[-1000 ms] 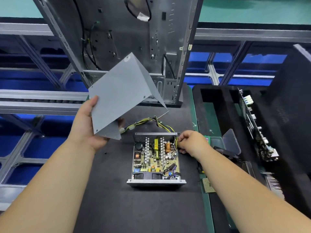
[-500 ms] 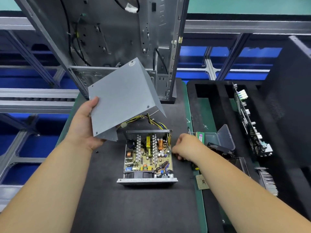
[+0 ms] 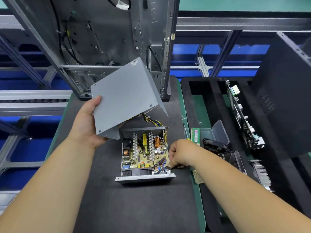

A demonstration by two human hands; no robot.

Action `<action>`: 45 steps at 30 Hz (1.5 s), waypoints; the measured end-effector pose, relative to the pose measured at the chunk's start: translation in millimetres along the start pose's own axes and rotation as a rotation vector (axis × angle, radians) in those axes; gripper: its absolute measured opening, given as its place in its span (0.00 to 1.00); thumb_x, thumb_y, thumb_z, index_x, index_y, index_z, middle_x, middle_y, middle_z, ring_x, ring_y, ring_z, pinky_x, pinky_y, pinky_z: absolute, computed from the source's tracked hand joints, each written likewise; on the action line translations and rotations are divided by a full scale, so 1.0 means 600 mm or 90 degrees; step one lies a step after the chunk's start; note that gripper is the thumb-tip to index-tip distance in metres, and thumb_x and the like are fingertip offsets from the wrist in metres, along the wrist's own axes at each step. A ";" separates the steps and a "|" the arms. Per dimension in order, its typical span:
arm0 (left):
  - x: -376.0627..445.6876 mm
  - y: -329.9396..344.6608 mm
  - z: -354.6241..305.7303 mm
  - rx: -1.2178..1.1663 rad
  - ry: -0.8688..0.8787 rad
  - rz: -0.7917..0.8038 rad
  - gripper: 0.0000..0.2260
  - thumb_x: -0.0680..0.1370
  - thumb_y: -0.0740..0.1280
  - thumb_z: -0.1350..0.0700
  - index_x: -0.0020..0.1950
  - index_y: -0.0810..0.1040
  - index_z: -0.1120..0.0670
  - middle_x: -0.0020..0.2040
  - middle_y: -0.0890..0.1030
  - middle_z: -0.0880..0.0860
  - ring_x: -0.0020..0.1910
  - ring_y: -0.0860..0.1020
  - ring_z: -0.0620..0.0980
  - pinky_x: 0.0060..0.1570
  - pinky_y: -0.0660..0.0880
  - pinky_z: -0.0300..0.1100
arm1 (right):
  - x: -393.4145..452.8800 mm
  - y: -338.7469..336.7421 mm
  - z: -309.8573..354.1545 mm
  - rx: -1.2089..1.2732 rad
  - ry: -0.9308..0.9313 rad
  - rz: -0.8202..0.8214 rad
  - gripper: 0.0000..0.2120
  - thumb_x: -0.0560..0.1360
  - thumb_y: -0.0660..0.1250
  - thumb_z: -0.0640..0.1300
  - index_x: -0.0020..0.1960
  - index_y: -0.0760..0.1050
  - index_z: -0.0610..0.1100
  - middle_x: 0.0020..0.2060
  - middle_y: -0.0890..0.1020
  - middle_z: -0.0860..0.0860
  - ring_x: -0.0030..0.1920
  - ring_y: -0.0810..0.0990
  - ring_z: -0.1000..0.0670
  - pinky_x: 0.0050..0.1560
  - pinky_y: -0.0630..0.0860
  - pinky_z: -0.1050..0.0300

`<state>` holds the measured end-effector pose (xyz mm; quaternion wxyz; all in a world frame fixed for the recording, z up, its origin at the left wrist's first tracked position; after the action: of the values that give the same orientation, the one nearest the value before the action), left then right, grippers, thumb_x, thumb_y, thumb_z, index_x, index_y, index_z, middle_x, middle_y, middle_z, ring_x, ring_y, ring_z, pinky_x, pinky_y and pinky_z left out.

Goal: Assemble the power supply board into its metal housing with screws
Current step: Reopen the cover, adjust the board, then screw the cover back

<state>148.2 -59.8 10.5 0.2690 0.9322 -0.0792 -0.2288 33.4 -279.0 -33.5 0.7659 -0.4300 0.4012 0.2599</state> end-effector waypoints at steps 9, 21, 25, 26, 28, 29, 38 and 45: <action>-0.012 -0.034 -0.026 -0.024 0.019 -0.002 0.13 0.78 0.64 0.47 0.43 0.88 0.46 0.54 0.85 0.50 0.46 0.84 0.54 0.51 0.76 0.53 | 0.012 -0.020 0.010 -0.175 0.017 -0.157 0.07 0.72 0.69 0.45 0.39 0.75 0.43 0.32 0.77 0.47 0.33 0.75 0.46 0.33 0.73 0.60; -0.034 -0.097 -0.081 -0.070 0.021 -0.011 0.14 0.75 0.67 0.47 0.59 0.80 0.49 0.55 0.84 0.53 0.45 0.84 0.55 0.52 0.76 0.55 | -0.047 -0.088 0.223 -0.281 -0.334 -0.428 0.09 0.74 0.66 0.49 0.51 0.83 0.53 0.54 0.75 0.50 0.58 0.72 0.45 0.53 0.73 0.52; -0.032 -0.127 -0.089 -0.082 0.010 -0.025 0.12 0.75 0.68 0.47 0.54 0.84 0.48 0.56 0.84 0.52 0.45 0.83 0.55 0.46 0.77 0.50 | -0.010 -0.059 0.257 -0.482 -0.380 -0.396 0.10 0.76 0.64 0.54 0.55 0.80 0.60 0.68 0.66 0.54 0.68 0.59 0.45 0.62 0.59 0.51; -0.032 -0.135 -0.090 -0.084 0.004 -0.029 0.11 0.74 0.68 0.46 0.52 0.85 0.48 0.56 0.84 0.52 0.45 0.83 0.55 0.46 0.77 0.49 | -0.001 -0.051 0.259 -0.518 -0.379 -0.396 0.11 0.76 0.63 0.54 0.56 0.80 0.60 0.70 0.64 0.54 0.69 0.58 0.45 0.60 0.56 0.51; -0.030 -0.147 -0.091 -0.090 -0.006 -0.035 0.11 0.74 0.69 0.46 0.50 0.86 0.48 0.56 0.84 0.52 0.46 0.83 0.55 0.47 0.77 0.49 | 0.010 -0.038 0.258 -0.551 -0.370 -0.382 0.12 0.76 0.63 0.54 0.58 0.79 0.61 0.73 0.62 0.53 0.70 0.57 0.45 0.60 0.54 0.51; -0.029 -0.152 -0.092 -0.096 -0.009 -0.037 0.11 0.73 0.69 0.46 0.52 0.86 0.48 0.56 0.84 0.52 0.47 0.83 0.55 0.48 0.77 0.50 | 0.014 -0.033 0.257 -0.549 -0.365 -0.372 0.13 0.76 0.63 0.54 0.59 0.78 0.61 0.74 0.61 0.53 0.70 0.57 0.45 0.61 0.53 0.51; -0.004 -0.148 -0.086 -0.093 -0.032 -0.010 0.17 0.74 0.68 0.47 0.62 0.79 0.48 0.58 0.83 0.51 0.50 0.83 0.55 0.55 0.76 0.54 | -0.001 -0.041 0.238 -0.388 -0.397 -0.334 0.12 0.72 0.71 0.52 0.54 0.81 0.63 0.73 0.63 0.58 0.70 0.60 0.47 0.70 0.52 0.50; 0.004 -0.110 -0.076 -0.080 -0.028 -0.006 0.14 0.74 0.68 0.47 0.58 0.80 0.48 0.53 0.84 0.50 0.44 0.83 0.54 0.59 0.73 0.56 | -0.038 -0.056 0.175 -0.257 -0.405 -0.298 0.03 0.68 0.77 0.54 0.40 0.84 0.58 0.74 0.59 0.64 0.74 0.51 0.52 0.72 0.49 0.50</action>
<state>173.6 16.5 8.4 0.3244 0.9086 -0.0659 -0.2548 86.9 -205.4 33.1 0.7902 -0.5487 -0.0214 0.2723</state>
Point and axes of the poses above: each hand's wrist, its own x-axis towards the middle knuckle, its own y-axis out of the palm, z = x × y, the point moved 5 cm from there along x, towards the middle knuckle
